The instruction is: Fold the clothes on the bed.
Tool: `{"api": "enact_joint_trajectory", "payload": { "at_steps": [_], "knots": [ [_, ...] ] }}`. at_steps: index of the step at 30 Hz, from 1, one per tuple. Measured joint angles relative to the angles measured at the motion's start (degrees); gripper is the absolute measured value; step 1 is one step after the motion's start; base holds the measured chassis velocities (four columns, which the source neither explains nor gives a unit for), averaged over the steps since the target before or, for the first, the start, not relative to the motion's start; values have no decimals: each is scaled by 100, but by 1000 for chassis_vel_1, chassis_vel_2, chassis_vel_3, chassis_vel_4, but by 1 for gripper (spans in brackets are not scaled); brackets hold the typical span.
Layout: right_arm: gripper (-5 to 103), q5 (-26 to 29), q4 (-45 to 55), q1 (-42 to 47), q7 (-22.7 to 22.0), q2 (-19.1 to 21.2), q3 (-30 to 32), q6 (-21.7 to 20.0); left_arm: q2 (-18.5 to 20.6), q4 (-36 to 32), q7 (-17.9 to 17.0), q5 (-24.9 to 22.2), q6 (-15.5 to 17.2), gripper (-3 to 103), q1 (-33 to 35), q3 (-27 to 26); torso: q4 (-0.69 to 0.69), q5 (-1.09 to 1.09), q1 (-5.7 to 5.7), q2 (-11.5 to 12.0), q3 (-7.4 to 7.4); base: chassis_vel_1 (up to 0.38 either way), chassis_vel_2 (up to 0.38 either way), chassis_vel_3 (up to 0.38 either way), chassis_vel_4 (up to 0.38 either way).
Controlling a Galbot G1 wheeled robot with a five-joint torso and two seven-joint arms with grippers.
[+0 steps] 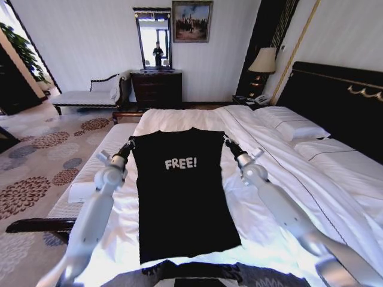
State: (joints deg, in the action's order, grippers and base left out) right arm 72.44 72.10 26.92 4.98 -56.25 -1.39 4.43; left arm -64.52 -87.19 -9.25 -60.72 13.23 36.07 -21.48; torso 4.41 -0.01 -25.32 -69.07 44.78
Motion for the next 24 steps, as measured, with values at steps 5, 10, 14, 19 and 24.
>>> {"api": "enact_joint_trajectory", "payload": {
  "at_steps": [5, 10, 14, 19, 24],
  "knots": [
    [0, -120, -747, -336, 187, -255, -240, 64, -94, 747, 105, 176, -71, 2, -549, 483, 2, 1, 1, 0, -1, 0, 0, 0, 0],
    [0, -152, -656, -173, 267, -185, -306, 152, -174, 678, 161, 290, -108, 2, -262, 516, 0, 1, 1, 0, -2, 0, 0, 0, 0],
    [0, -70, 166, 399, 199, 251, -309, 181, -143, 82, 161, 379, -133, 2, 551, 259, 1, 2, 5, -1, -3, 0, 0, 0, 0],
    [0, 51, 1043, 1156, 37, 856, -247, 200, -63, -969, -86, 416, -79, 2, 1746, -65, 0, 0, 7, -3, -5, 0, 0, 0, 0],
    [0, -13, 1494, 1959, -144, 1235, -13, 143, -93, -1916, -262, 725, 98, 2, 2803, -243, 1, 3, 7, -4, -5, 0, 0, 0, 0]
  ]
}}
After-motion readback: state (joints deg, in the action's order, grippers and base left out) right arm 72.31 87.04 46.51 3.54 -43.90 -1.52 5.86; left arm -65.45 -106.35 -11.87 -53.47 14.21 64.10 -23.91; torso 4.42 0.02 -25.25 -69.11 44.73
